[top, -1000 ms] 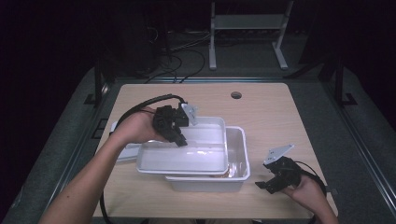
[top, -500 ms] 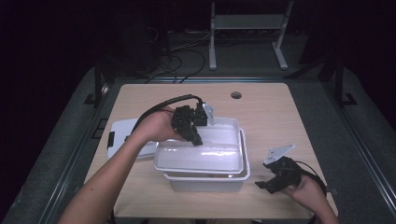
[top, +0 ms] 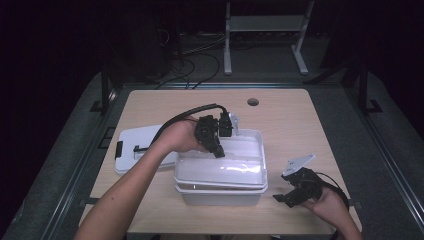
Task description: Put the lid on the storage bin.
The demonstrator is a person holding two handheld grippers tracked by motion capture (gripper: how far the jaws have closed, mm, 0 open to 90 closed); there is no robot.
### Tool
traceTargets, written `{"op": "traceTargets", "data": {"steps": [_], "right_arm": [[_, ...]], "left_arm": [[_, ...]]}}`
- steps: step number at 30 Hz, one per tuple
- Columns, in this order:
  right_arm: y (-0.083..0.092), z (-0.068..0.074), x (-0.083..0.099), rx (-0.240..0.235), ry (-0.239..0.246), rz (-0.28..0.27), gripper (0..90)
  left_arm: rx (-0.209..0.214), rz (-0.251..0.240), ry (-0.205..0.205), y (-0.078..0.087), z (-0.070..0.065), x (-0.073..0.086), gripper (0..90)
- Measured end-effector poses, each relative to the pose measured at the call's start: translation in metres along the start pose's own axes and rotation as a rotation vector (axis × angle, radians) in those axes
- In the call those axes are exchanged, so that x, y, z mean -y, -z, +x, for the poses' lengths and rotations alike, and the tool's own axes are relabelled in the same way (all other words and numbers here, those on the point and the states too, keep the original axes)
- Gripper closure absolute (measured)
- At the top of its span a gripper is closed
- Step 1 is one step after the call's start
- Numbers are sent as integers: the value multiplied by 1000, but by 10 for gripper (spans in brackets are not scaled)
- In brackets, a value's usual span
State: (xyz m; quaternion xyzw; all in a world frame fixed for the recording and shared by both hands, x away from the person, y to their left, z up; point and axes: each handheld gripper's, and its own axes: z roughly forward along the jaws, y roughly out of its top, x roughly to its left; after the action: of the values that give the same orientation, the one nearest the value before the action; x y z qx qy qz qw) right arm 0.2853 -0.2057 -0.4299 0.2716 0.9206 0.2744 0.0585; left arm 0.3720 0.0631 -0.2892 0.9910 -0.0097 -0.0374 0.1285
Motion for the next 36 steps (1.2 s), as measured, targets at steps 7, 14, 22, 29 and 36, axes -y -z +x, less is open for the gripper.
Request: {"op": "traceTargets", "data": {"steps": [7,14,22,29,36], "right_arm": [[0,-1,0,5,4,1,212],[1,0,0,4,5,-1,212],[0,0,-1,5,5,5,211],[-1,1,-1,5,4,9,210],[-1,1,-2,6,2,10,209]], "left_arm": [[9,27,-2,-8,2,-1,891],[8,38,1,-13,1,-3,889],[6,29,9,-7,0,0,814],[-6,19,18,1,0,9,781],[-14,11,24,8,-3,17,756]]}}
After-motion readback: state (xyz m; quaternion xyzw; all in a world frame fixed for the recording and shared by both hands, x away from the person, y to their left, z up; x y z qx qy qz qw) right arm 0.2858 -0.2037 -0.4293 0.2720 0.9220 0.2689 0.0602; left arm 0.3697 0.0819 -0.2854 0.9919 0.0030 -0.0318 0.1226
